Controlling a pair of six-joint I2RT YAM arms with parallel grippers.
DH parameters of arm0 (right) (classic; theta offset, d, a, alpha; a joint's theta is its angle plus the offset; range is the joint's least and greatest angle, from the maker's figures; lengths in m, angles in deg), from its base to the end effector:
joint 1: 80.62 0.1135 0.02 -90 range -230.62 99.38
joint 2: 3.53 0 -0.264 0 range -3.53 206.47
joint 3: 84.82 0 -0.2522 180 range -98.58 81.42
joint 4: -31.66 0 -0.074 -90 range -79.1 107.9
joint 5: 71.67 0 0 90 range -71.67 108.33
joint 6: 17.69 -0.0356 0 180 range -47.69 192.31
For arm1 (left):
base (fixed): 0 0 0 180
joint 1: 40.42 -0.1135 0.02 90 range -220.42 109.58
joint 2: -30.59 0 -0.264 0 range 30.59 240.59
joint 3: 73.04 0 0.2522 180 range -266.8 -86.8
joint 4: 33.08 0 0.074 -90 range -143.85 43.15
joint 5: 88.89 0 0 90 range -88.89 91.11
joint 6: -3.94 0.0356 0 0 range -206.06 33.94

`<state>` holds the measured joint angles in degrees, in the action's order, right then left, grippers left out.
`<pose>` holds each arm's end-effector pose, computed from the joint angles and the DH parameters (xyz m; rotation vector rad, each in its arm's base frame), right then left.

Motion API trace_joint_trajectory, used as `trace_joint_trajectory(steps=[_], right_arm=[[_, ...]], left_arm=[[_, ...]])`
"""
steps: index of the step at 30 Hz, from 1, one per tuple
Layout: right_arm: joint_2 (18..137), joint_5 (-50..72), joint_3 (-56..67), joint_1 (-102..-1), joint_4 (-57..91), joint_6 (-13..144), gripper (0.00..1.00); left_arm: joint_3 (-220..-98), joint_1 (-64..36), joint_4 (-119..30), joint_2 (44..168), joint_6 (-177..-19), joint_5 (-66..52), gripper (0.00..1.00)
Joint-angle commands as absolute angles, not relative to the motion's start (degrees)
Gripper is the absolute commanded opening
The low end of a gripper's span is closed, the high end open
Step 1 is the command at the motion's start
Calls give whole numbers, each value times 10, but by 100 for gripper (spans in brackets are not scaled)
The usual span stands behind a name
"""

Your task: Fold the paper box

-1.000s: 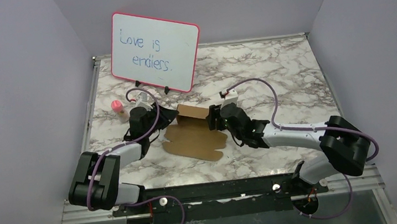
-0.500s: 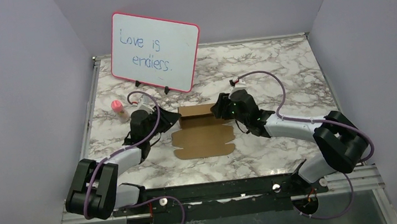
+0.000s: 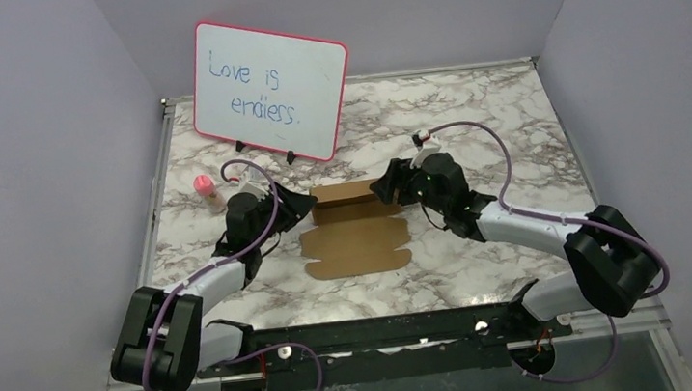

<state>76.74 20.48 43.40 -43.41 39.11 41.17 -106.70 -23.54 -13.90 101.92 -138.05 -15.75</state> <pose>0.2392 0.1799 0.2141 -0.0807 2.0120 0.7455 0.2244 -0.0789 0.1752 -0.4041 1.9928 -1.0704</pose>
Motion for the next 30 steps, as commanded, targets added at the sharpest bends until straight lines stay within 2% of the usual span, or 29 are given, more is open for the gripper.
trace_joint_trajectory(steps=[1,5,7,10,16,28,30], right_arm=[[729,205,461,-444,423,423,69],[709,223,507,-446,457,412,72],[703,224,534,-446,481,411,71],[696,228,575,-446,523,414,69],[742,244,623,-446,635,408,60],[899,297,616,-446,756,370,56],[918,288,607,-446,758,366,53]], left_arm=[[-1065,-232,-160,999,-1355,-134,52],[-1074,-233,-183,989,-1341,-119,65],[-1081,-232,-192,987,-1335,-112,67],[-1093,-232,-201,992,-1326,-113,69],[-1113,-232,-206,1022,-1316,-120,72],[-1134,-229,-205,1051,-1313,-138,72],[-1134,-228,-205,1056,-1313,-139,72]])
